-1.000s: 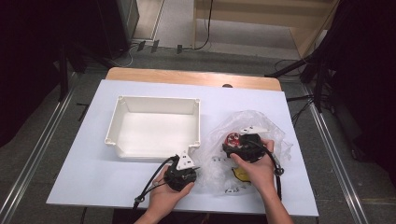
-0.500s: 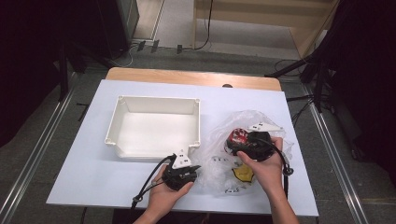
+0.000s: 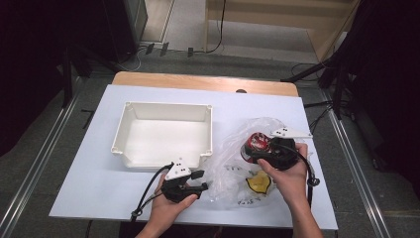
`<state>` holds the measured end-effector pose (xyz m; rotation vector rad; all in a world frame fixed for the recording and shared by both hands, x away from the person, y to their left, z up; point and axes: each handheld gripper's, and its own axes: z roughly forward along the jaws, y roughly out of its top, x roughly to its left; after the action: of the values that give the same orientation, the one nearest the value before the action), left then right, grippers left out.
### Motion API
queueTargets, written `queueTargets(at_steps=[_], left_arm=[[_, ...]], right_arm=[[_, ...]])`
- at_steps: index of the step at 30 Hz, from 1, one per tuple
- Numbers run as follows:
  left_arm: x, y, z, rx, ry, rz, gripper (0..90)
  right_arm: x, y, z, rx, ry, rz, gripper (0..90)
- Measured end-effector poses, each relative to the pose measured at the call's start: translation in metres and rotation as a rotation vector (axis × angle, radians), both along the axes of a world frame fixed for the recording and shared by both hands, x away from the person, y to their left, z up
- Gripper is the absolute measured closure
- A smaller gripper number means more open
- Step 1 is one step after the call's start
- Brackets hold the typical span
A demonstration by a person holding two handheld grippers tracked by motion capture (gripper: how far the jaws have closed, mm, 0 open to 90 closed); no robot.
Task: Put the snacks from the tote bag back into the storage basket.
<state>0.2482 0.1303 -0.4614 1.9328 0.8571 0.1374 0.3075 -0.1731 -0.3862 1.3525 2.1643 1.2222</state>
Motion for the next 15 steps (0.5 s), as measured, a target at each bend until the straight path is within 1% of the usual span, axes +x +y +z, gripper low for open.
queueTargets(at_steps=[1, 2, 3, 5, 6, 7, 9, 10, 11, 12, 14, 15], left_arm=[[0.000, 0.003, 0.002, -0.012, -0.003, -0.004, 49.1], [0.000, 0.005, 0.003, -0.022, -0.009, -0.006, 47.2], [0.000, 0.010, 0.005, -0.028, -0.016, -0.003, 41.3], [-0.001, 0.013, 0.006, -0.032, -0.018, 0.001, 37.0], [-0.001, 0.016, 0.007, -0.036, -0.020, 0.008, 37.0], [-0.002, 0.018, 0.008, -0.039, -0.021, 0.015, 35.1], [-0.002, 0.024, 0.009, -0.026, -0.032, 0.035, 29.2], [-0.002, 0.030, 0.009, -0.033, -0.043, 0.055, 25.5], [-0.002, 0.030, 0.009, -0.033, -0.043, 0.055, 24.4], [-0.002, 0.033, 0.010, -0.036, -0.044, 0.067, 24.4], [-0.001, 0.042, 0.010, -0.045, -0.053, 0.096, 19.1], [-0.001, 0.045, 0.010, -0.045, -0.058, 0.098, 18.1]], right_arm=[[0.000, 0.000, 0.000, 0.000, 0.000, 0.000, 26.1], [0.000, 0.000, 0.001, -0.001, -0.005, 0.002, 26.1], [0.000, -0.001, 0.003, 0.005, -0.005, -0.001, 26.1], [0.000, -0.001, 0.003, 0.005, -0.007, 0.000, 26.1], [0.001, -0.002, 0.004, 0.008, -0.009, 0.001, 26.1], [0.001, -0.002, 0.004, 0.010, -0.010, 0.000, 26.1], [0.001, -0.003, 0.006, 0.009, -0.016, 0.001, 26.1], [0.000, -0.004, 0.008, 0.013, -0.015, 0.000, 26.1], [0.001, -0.004, 0.008, 0.010, -0.019, 0.001, 26.1], [0.001, -0.004, 0.008, 0.010, -0.019, 0.001, 26.1], [0.001, -0.003, 0.011, 0.014, -0.022, 0.002, 26.1], [0.001, -0.003, 0.011, 0.013, -0.024, 0.005, 26.1]])
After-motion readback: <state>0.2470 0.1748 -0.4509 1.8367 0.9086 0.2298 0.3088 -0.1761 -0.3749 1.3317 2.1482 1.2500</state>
